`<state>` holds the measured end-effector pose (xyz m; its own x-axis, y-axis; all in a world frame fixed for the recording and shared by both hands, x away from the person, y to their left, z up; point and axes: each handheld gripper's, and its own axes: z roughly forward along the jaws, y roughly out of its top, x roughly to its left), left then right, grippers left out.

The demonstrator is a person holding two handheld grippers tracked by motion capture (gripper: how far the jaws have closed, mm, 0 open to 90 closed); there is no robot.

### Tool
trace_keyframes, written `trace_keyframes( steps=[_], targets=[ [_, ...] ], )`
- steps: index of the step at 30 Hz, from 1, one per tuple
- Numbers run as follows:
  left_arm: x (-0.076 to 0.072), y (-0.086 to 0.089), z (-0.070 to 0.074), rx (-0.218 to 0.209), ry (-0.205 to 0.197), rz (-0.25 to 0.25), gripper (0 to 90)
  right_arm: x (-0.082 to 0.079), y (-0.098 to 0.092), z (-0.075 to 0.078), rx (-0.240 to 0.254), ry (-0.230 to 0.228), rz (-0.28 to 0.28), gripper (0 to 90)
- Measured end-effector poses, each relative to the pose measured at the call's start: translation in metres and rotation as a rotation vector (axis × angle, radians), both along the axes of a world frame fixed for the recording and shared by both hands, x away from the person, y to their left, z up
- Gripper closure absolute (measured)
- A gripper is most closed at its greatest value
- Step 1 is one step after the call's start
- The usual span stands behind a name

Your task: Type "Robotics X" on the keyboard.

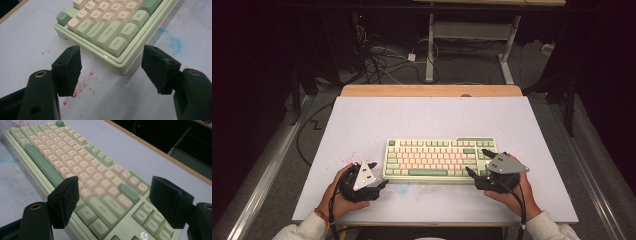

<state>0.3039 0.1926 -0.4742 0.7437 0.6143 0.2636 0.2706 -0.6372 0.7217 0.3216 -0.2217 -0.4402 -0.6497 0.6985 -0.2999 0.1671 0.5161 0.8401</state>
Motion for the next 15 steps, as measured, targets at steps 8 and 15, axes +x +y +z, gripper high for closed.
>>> trace_keyframes(
  steps=[8,15],
  targets=[
    [0.001,0.002,0.005,-0.042,0.02,-0.014,48.4,-0.012,-0.011,-0.01,-0.014,0.004,-0.022,20.5],
    [0.005,-0.001,0.01,-0.041,0.047,-0.035,67.3,-0.019,-0.016,-0.018,-0.024,0.029,-0.038,20.5]
  ],
)
